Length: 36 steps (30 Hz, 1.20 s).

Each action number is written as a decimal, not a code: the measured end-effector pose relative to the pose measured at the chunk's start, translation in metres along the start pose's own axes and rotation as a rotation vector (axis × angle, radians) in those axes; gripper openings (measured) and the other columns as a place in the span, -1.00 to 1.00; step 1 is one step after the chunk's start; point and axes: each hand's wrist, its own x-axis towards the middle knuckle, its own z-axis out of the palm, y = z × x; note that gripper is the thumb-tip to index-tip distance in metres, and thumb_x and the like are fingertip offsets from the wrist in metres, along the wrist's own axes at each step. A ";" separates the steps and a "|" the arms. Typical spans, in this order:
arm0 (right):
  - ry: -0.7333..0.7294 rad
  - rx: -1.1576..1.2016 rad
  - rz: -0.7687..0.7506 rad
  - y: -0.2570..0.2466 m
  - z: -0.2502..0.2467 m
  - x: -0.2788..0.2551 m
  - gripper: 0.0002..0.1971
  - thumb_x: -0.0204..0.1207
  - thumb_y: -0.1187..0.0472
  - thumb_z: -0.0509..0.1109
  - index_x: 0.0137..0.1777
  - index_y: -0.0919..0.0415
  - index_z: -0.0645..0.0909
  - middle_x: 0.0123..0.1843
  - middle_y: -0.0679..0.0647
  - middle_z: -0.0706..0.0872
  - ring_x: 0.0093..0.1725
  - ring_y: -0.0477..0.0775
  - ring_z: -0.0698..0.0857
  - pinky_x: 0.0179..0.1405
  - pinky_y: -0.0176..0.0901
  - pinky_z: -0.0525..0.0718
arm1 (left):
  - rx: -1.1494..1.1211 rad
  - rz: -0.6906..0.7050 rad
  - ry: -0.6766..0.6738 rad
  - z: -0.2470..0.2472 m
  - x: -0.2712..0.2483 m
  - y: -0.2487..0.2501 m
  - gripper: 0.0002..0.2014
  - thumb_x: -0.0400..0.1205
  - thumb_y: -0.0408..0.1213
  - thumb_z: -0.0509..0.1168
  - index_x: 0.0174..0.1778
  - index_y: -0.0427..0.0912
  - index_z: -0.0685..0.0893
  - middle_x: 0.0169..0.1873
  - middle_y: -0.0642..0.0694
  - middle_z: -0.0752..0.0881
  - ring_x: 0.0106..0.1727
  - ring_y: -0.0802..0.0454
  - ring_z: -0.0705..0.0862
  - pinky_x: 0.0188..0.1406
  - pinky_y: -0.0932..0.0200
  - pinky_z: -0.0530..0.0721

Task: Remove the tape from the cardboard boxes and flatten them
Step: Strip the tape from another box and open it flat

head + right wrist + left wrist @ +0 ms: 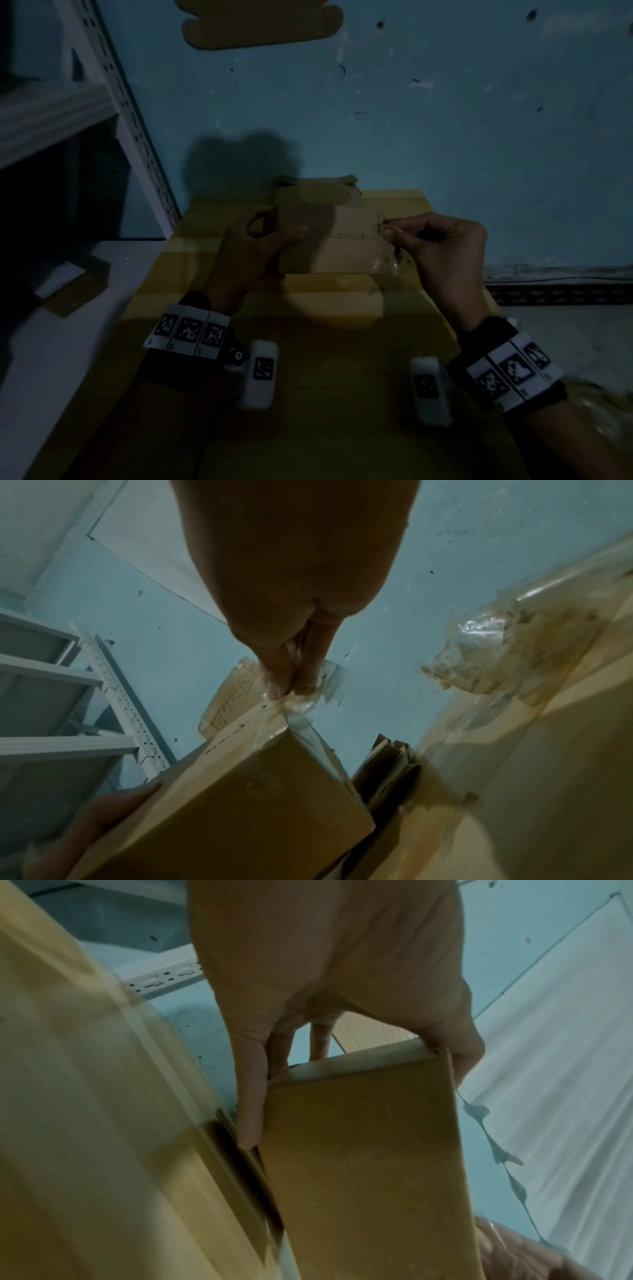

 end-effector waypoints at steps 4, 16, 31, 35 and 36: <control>0.027 -0.060 -0.007 0.001 0.001 -0.001 -0.90 0.47 0.40 0.63 -0.14 0.20 0.86 -0.32 -0.05 0.85 -0.37 -0.07 0.80 -0.33 -0.25 0.74 | -0.002 0.018 0.031 0.001 0.001 -0.001 -0.42 0.21 0.02 0.56 0.17 0.11 0.68 0.09 -0.04 0.79 -0.08 0.05 0.83 -0.37 0.08 0.77; 0.028 0.022 0.031 -0.007 0.002 -0.002 -0.92 0.42 0.48 0.61 -0.22 0.33 0.83 -0.38 0.07 0.83 -0.40 0.05 0.80 -0.39 -0.19 0.75 | 0.006 0.036 0.101 -0.002 0.003 0.002 -0.26 0.09 0.14 0.64 0.24 0.08 0.74 0.10 -0.05 0.81 0.03 -0.03 0.82 -0.12 -0.17 0.84; 0.023 0.238 -0.004 -0.008 0.000 0.000 -0.78 0.37 0.61 0.57 -0.31 0.29 0.74 -0.43 0.01 0.79 -0.44 -0.01 0.73 -0.39 -0.23 0.68 | -0.087 -0.038 0.113 -0.007 0.001 0.007 -0.95 0.54 -0.06 0.46 -0.12 0.14 0.79 -0.14 0.05 0.83 -0.07 -0.04 0.81 -0.23 -0.18 0.83; 0.023 0.237 -0.023 -0.006 0.000 -0.001 -0.82 0.36 0.60 0.57 -0.30 0.34 0.74 -0.42 0.01 0.79 -0.42 0.05 0.72 -0.36 -0.18 0.70 | -0.099 -0.046 0.123 -0.006 -0.001 0.010 -0.96 0.55 -0.05 0.45 -0.14 0.13 0.78 -0.04 -0.03 0.80 0.00 -0.10 0.78 -0.27 -0.15 0.83; 0.019 0.246 -0.026 -0.006 0.000 -0.001 -0.81 0.36 0.60 0.56 -0.30 0.33 0.74 -0.43 0.01 0.78 -0.43 0.06 0.72 -0.37 -0.18 0.69 | -0.103 -0.048 0.125 -0.006 -0.001 0.010 -0.96 0.56 -0.05 0.44 -0.14 0.12 0.78 -0.05 -0.03 0.80 0.00 -0.09 0.78 -0.28 -0.12 0.82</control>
